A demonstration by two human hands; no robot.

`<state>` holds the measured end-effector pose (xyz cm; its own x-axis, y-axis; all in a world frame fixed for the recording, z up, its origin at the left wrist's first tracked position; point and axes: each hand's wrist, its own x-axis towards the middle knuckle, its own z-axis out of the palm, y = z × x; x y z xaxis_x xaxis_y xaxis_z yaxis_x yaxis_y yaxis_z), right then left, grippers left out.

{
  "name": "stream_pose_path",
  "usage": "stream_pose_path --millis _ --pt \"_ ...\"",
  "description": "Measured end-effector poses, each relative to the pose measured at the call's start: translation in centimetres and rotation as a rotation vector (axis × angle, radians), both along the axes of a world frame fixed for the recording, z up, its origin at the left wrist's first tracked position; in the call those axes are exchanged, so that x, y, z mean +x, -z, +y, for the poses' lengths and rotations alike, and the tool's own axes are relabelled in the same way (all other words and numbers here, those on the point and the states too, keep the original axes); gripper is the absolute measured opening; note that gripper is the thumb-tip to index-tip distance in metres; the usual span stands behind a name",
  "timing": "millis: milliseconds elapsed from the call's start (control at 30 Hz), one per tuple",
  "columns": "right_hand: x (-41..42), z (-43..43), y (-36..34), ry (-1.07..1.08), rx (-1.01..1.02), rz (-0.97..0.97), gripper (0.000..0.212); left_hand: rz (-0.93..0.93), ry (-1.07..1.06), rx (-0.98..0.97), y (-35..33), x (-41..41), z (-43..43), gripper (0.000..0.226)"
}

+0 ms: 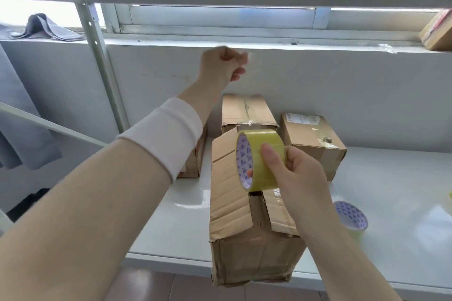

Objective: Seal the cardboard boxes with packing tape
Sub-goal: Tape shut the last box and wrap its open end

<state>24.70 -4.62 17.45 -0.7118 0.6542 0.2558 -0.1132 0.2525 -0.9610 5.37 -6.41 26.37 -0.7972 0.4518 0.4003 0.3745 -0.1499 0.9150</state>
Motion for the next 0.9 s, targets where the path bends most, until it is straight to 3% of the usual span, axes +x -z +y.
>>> stream_pose_path --millis 267,500,633,800,900 --pt "-2.0 2.8 2.1 0.041 -0.107 -0.145 0.036 -0.361 0.024 -0.193 10.5 -3.5 4.2 0.014" --pt "-3.9 3.1 2.2 0.023 -0.116 -0.196 0.040 -0.234 -0.021 -0.366 13.8 -5.3 5.2 0.017" --pt "-4.4 2.5 3.2 -0.034 -0.246 -0.140 0.054 -0.126 -0.019 -0.479 14.1 -5.7 5.1 0.019" --pt "-3.2 2.2 4.4 -0.145 -0.100 -0.086 0.042 -0.081 -0.073 -0.517 14.6 -6.5 5.2 0.023" --pt "-3.5 2.4 4.2 -0.088 -0.126 -0.061 0.042 -0.080 -0.110 -0.507 14.9 -6.8 5.2 0.023"
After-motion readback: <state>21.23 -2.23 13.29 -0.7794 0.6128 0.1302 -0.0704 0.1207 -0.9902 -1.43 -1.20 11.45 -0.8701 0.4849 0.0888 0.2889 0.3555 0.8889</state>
